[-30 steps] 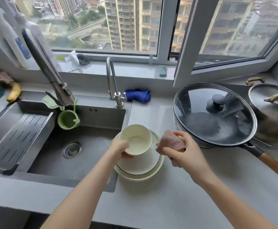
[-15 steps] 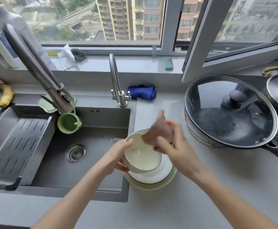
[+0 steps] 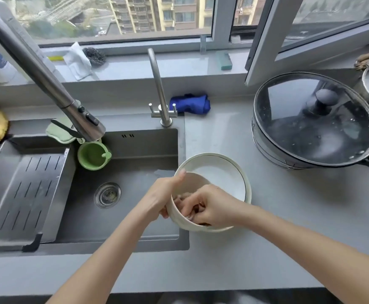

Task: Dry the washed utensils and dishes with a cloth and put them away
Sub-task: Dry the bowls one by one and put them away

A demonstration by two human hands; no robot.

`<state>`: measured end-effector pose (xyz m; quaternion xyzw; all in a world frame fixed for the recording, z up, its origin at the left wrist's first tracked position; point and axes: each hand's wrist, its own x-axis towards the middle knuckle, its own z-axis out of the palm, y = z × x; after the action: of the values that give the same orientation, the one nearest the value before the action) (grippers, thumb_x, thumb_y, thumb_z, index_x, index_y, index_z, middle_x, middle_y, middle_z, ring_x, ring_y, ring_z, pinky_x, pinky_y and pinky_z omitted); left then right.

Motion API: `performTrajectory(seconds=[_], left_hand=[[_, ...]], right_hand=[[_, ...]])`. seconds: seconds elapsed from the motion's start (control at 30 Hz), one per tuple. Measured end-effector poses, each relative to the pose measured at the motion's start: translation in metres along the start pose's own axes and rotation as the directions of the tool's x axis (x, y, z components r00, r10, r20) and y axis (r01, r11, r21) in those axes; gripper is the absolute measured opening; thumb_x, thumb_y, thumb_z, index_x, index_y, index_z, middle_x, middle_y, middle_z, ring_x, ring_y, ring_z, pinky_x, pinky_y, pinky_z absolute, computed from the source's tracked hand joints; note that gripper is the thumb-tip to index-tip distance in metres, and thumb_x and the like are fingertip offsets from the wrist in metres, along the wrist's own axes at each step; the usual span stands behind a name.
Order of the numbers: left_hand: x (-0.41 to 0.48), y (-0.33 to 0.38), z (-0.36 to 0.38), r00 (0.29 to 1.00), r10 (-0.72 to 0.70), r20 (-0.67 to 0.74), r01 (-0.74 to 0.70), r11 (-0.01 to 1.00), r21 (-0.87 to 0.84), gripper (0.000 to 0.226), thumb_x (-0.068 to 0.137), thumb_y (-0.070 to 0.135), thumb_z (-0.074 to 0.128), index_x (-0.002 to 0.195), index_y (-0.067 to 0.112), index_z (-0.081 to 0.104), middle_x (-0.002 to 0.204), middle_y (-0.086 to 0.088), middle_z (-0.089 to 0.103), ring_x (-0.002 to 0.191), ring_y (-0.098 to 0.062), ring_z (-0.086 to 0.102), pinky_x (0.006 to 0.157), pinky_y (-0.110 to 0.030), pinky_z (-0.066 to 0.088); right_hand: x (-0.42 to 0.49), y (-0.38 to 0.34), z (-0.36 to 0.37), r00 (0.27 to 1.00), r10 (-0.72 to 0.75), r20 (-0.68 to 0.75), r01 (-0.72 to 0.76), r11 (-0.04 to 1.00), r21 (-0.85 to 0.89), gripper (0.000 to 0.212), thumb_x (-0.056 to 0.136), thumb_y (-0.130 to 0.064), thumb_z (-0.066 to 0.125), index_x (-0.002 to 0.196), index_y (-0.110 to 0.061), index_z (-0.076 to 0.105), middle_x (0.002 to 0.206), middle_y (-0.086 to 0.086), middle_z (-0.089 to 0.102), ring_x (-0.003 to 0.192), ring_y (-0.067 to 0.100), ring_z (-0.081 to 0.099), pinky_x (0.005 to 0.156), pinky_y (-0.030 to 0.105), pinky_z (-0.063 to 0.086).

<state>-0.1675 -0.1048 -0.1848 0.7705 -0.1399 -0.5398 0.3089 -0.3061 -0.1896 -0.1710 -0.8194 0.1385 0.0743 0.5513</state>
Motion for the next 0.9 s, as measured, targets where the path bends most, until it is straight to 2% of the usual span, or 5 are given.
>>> performTrajectory(seconds=[0.2,0.37,0.47,0.57,0.9], left_hand=[[-0.002,-0.016,0.002,0.992,0.054,0.113,-0.044,0.995,-0.09,0.059,0.087,0.068,0.037,0.103,0.021,0.069,0.071,-0.01,0.059,0.056,-0.02,0.048,0.043,-0.021,0.033],[-0.004,-0.021,-0.008,0.993,0.083,0.082,-0.072,0.989,-0.129,0.057,0.086,0.069,0.035,0.1,0.025,0.068,0.071,-0.006,0.059,0.053,-0.018,0.046,0.043,-0.021,0.03],[-0.005,-0.02,-0.012,0.99,0.118,0.076,-0.105,0.982,-0.154,0.056,0.086,0.069,0.033,0.095,0.025,0.068,0.066,-0.004,0.058,0.051,-0.017,0.045,0.042,-0.021,0.03],[-0.004,-0.017,-0.013,0.986,0.152,0.073,-0.141,0.98,-0.138,0.06,0.087,0.069,0.032,0.086,0.021,0.067,0.053,-0.002,0.054,0.043,-0.016,0.043,0.041,-0.02,0.027],[-0.004,-0.013,-0.016,0.985,0.149,0.083,-0.14,0.985,-0.105,0.063,0.076,0.077,0.038,0.1,0.029,0.073,0.065,-0.012,0.06,0.048,-0.021,0.043,0.041,-0.02,0.024]], right_hand=[[-0.003,-0.002,-0.014,0.941,-0.329,-0.08,0.2,0.731,-0.653,0.023,0.05,0.003,0.054,0.051,-0.015,0.068,0.065,-0.007,0.07,0.055,0.021,0.056,0.051,0.02,0.041],[-0.026,-0.032,-0.056,0.74,0.114,-0.663,0.111,0.951,0.288,0.027,0.076,0.01,0.061,0.077,-0.017,0.064,0.062,-0.003,0.063,0.051,0.008,0.054,0.051,0.018,0.045],[-0.016,-0.029,-0.051,0.788,0.336,-0.516,-0.012,0.847,0.532,0.025,0.083,0.007,0.056,0.085,-0.018,0.053,0.082,0.01,0.062,0.068,0.019,0.057,0.061,0.028,0.048],[-0.01,-0.017,-0.019,0.799,0.121,-0.589,-0.28,0.942,-0.187,0.026,0.083,-0.009,0.059,0.108,-0.015,0.058,0.105,0.01,0.065,0.094,0.027,0.06,0.085,0.033,0.043],[0.007,0.001,0.0,0.966,-0.195,0.169,0.258,0.748,-0.611,0.038,0.084,-0.023,0.05,0.118,-0.011,0.062,0.121,-0.001,0.063,0.117,0.024,0.052,0.103,0.035,0.04]])
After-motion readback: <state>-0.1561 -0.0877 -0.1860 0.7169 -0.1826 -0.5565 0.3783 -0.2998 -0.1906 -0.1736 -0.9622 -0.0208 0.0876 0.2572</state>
